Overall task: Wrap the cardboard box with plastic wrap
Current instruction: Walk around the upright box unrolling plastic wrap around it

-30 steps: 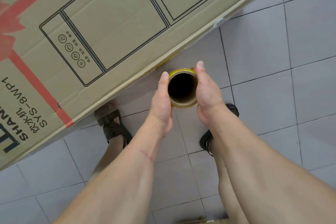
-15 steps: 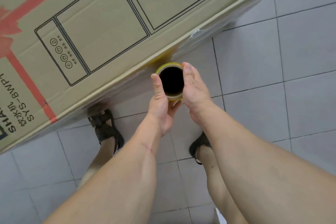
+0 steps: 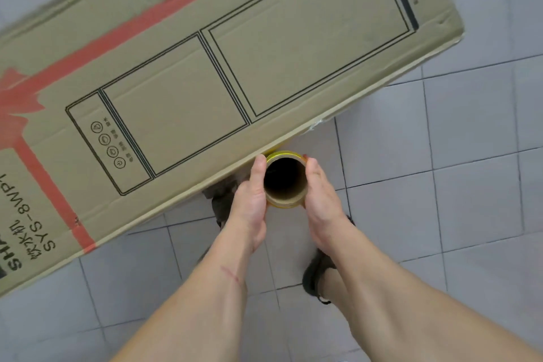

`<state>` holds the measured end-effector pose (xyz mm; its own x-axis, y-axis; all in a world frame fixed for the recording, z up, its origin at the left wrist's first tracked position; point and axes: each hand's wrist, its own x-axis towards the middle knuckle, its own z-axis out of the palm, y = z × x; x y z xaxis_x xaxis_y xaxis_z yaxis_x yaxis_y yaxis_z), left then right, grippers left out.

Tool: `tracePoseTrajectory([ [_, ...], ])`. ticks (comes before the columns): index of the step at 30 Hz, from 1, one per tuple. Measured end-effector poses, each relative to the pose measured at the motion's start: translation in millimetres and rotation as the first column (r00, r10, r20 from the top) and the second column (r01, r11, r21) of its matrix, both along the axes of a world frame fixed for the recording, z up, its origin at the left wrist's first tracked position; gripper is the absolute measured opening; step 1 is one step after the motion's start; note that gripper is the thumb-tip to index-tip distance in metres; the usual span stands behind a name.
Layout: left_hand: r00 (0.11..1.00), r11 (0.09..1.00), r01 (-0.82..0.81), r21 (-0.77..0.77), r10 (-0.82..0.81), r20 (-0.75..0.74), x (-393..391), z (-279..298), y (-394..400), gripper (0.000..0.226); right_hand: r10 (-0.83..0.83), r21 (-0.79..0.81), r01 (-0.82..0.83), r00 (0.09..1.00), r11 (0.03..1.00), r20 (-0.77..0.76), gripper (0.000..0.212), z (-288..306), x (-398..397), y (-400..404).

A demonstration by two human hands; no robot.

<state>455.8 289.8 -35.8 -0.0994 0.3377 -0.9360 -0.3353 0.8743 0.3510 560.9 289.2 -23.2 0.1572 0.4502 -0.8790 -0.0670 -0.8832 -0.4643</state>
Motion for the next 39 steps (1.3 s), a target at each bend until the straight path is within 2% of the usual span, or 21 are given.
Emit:
tracePoseTrajectory([
  [3, 0.999, 1.0, 0.009, -0.028, -0.008, 0.035, -2.9, -4.8, -0.5, 0.065, -0.038, -0.033, 0.038, 0.999, 0.999, 0.013, 0.052, 1.4, -2.9, 5.0],
  [5, 0.995, 0.999, 0.002, -0.04, 0.002, 0.099, -1.0, -5.5, -2.9, 0.089, -0.005, -0.032, 0.006, 0.999, 0.999, 0.038, 0.047, 5.7, -0.2, 11.3],
  [6, 0.991, 0.999, 0.001, -0.052, 0.006, 0.136, 1.9, -5.9, -5.2, 0.092, 0.02, -0.031, -0.018, 0.998, 0.999, 0.06, 0.046, 6.4, 3.4, 12.4],
  [9, 0.979, 0.996, 0.019, -0.085, -0.001, 0.204, 14.4, -4.7, -6.4, 0.089, 0.059, -0.005, -0.059, 0.99, 0.998, 0.125, 0.045, 8.5, 16.6, 19.5],
  [12, 0.992, 0.997, -0.029, -0.065, 0.037, 0.124, 26.6, -4.2, 1.3, 0.089, 0.082, -0.031, -0.08, 0.996, 0.996, 0.044, 0.051, 4.3, 29.5, 26.6],
  [15, 0.999, 1.0, -0.019, 0.004, 0.019, 0.03, 37.0, -5.7, 16.0, 0.07, 0.064, -0.04, -0.065, 0.997, 0.997, -0.042, 0.071, 1.2, 35.6, 29.9],
  [17, 1.0, 0.999, -0.012, 0.041, 0.011, 0.01, 44.6, -6.6, 22.7, 0.065, 0.034, -0.062, -0.039, 0.996, 0.997, -0.082, 0.074, -4.4, 40.6, 31.2],
  [20, 0.998, 0.998, -0.043, 0.035, 0.042, 0.038, 54.8, -3.8, 21.9, 0.079, 0.064, -0.066, -0.07, 0.995, 0.995, -0.077, 0.049, -4.2, 52.2, 40.6],
  [24, 0.989, 0.997, -0.053, -0.047, 0.059, 0.137, 72.8, -3.7, 16.3, 0.09, 0.179, -0.009, -0.179, 0.982, 0.984, 0.06, 0.052, -1.7, 70.0, 51.3],
  [26, 0.988, 0.997, -0.019, -0.077, 0.031, 0.15, 82.6, -3.7, 19.2, 0.091, 0.214, 0.003, -0.215, 0.973, 0.977, 0.081, 0.041, -0.6, 80.5, 55.7],
  [30, 1.0, 0.998, 0.01, -0.059, -0.009, 0.016, 94.3, -4.4, 19.9, 0.094, 0.108, -0.045, -0.11, 0.993, 0.993, -0.045, 0.02, -0.6, 100.5, 55.2],
  [32, 0.998, 0.999, -0.007, -0.035, 0.005, -0.069, 94.3, -11.3, 16.4, 0.115, 0.108, -0.059, -0.114, 0.989, 0.992, -0.097, 0.011, -0.6, 103.8, 53.5],
  [34, 0.994, 1.0, -0.007, -0.026, 0.004, -0.109, 92.1, -22.9, 11.2, 0.132, 0.103, -0.05, -0.11, 0.987, 0.993, -0.123, 0.01, 0.3, 106.0, 55.9],
  [37, 0.992, 1.0, 0.02, 0.004, -0.02, -0.125, 96.4, -22.0, 15.1, 0.128, 0.163, -0.023, -0.166, 0.981, 0.986, -0.104, 0.024, 0.1, 111.1, 62.4],
  [39, 0.993, 1.0, 0.008, 0.016, -0.006, -0.117, 102.5, -16.3, 17.2, 0.128, 0.167, -0.016, -0.17, 0.98, 0.985, -0.105, 0.019, -1.9, 115.0, 63.3],
])
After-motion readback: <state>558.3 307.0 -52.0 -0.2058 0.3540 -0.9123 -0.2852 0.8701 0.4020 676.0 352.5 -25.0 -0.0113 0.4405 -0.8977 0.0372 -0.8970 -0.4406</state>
